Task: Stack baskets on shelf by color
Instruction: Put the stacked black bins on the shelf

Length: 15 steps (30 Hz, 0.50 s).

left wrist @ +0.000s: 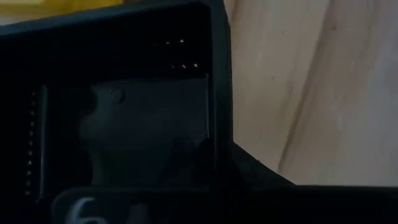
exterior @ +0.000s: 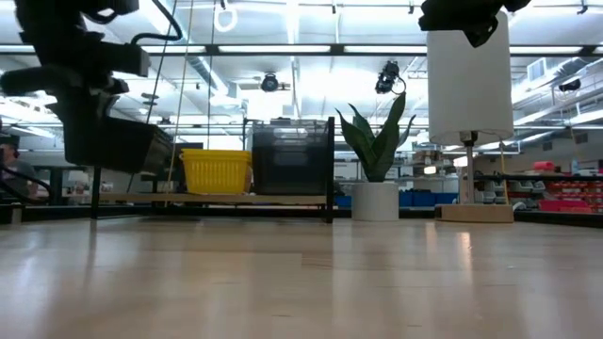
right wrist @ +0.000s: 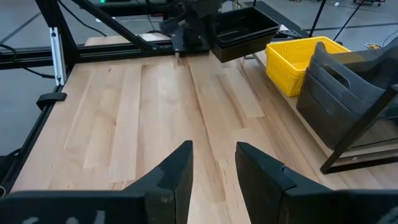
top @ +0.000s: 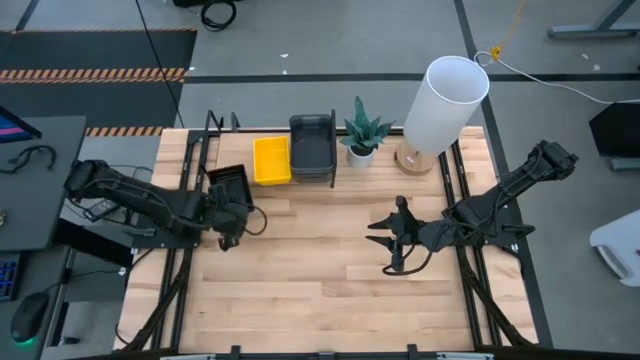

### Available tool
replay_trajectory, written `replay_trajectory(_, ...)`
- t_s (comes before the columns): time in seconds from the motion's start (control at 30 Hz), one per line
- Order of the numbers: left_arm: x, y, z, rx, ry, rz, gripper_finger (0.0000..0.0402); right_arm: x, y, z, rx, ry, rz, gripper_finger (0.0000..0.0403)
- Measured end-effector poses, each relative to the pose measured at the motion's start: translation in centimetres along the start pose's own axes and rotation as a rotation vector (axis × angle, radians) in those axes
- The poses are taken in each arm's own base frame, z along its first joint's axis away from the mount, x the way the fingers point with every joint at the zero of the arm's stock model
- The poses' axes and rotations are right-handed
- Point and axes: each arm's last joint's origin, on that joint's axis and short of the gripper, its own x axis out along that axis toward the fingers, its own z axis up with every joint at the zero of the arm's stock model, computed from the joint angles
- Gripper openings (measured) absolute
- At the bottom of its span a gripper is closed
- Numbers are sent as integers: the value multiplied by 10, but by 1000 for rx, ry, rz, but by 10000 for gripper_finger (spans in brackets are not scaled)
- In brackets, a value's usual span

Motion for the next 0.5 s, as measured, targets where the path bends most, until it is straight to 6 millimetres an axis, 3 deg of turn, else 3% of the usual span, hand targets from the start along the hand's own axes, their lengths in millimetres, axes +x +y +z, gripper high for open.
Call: replay_trajectory(0.5,15,34,14,-181,26,-60,12,0,1,1,1,-10,8,126)
